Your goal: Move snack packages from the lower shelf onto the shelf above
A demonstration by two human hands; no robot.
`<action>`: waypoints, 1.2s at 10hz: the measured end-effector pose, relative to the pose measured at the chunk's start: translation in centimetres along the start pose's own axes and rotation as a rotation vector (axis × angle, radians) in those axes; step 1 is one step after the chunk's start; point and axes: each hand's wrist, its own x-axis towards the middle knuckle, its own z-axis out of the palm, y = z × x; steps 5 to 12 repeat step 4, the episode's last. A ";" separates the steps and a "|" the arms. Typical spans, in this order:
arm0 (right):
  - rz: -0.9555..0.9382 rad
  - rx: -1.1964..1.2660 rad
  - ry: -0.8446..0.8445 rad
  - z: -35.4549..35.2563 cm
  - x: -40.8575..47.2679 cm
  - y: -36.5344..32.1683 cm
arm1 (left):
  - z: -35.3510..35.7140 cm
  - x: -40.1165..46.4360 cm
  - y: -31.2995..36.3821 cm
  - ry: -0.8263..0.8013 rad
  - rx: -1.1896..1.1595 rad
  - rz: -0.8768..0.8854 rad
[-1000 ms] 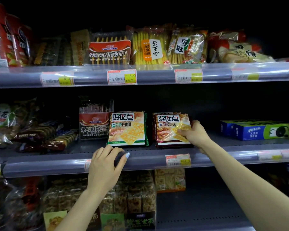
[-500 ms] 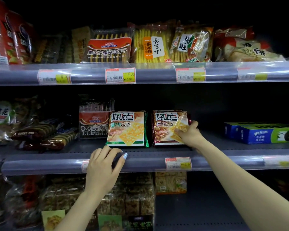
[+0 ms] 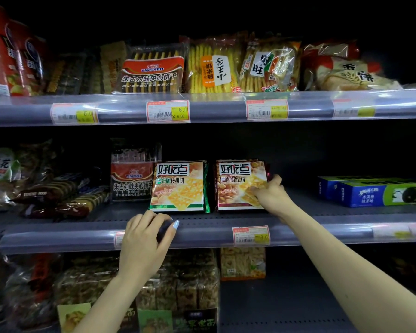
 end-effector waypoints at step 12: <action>-0.519 -0.418 0.124 -1.3 -4.7 -1.0 | -5.1 4.0 3.9 -0.284 -0.005 -0.066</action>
